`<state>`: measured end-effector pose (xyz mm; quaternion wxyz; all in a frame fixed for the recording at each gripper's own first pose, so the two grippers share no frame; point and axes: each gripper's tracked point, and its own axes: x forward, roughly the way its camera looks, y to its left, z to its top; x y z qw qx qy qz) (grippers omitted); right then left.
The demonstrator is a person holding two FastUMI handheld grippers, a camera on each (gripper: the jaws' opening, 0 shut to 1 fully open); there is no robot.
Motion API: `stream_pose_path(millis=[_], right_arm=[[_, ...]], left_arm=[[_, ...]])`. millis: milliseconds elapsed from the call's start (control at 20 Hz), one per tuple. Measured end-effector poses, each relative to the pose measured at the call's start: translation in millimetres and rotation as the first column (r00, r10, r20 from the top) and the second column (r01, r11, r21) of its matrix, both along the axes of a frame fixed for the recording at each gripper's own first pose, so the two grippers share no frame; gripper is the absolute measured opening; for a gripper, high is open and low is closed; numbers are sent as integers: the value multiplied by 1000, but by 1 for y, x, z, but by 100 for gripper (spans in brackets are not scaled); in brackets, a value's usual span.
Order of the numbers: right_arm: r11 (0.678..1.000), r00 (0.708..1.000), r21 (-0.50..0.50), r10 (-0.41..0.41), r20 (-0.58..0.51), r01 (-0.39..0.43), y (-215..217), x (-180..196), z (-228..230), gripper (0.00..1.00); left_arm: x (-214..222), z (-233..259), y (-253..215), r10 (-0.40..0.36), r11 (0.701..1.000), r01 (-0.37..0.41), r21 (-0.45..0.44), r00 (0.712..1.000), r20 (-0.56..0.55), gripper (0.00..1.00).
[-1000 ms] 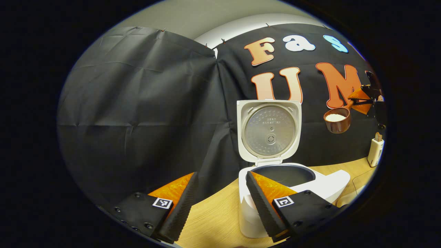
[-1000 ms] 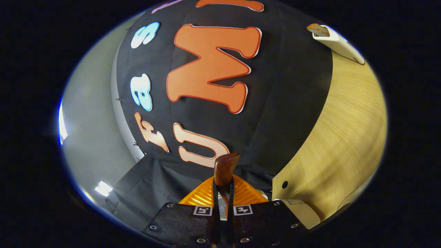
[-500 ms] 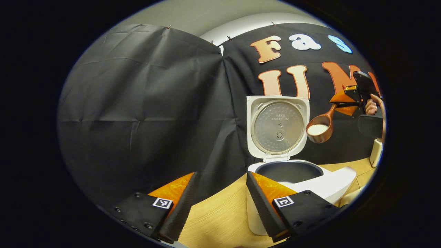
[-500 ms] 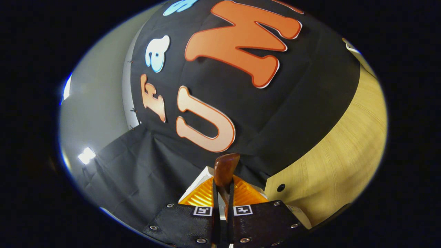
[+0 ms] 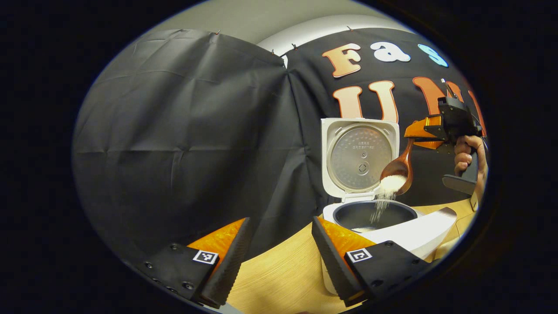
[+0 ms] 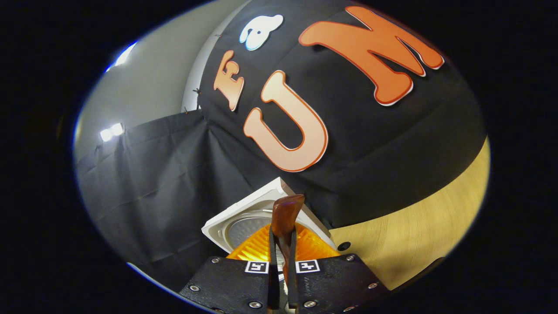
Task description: Close the left gripper, press the button to open the rice cooker; take a wooden spoon from the chopstick holder with the right hand, scoop a spoonful of rice and pour it into the rice cooker, then put the wooden spoon back into the chopstick holder.
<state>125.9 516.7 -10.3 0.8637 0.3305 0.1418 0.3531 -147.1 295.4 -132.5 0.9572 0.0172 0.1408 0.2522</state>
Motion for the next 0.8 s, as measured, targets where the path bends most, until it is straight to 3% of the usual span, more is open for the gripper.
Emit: stream_pose_path(millis=[50,150,200,450,500,550,650,700,800], right_arm=[[1000,999,-25,6,43,-5,0,-1,1,8],[998,992,-66,12,122,-4,2,-1,5,8],[997,988,-78,20,156,-7,4,-2,6,7],[993,964,-91,94,248,-73,4,-7,16,8],[991,956,-103,114,269,-89,5,-9,16,12],[988,945,-120,127,302,-94,6,-10,18,7],[983,909,-164,145,390,-86,7,-13,22,12],[979,885,-189,151,441,-73,8,-14,25,7],[971,834,-232,178,523,-62,8,-21,27,7]], left_arm=[[0,1,0,2,1000,-2,-2,1000,-1,87],[-1,2,-2,2,1000,-2,-2,1000,-5,87],[-3,2,-2,4,1000,-4,0,1000,-8,91],[-2,6,-4,-1,1000,1,2,1000,-1,91],[-2,7,-4,-3,1000,3,0,1000,-3,87],[-2,8,-5,-6,1000,6,-2,1000,-3,91],[-2,9,-5,-6,1000,6,1,1000,-1,91],[-2,10,-5,-9,1000,9,1,1000,1,91],[-2,11,-6,-17,1000,17,0,1000,6,91]])
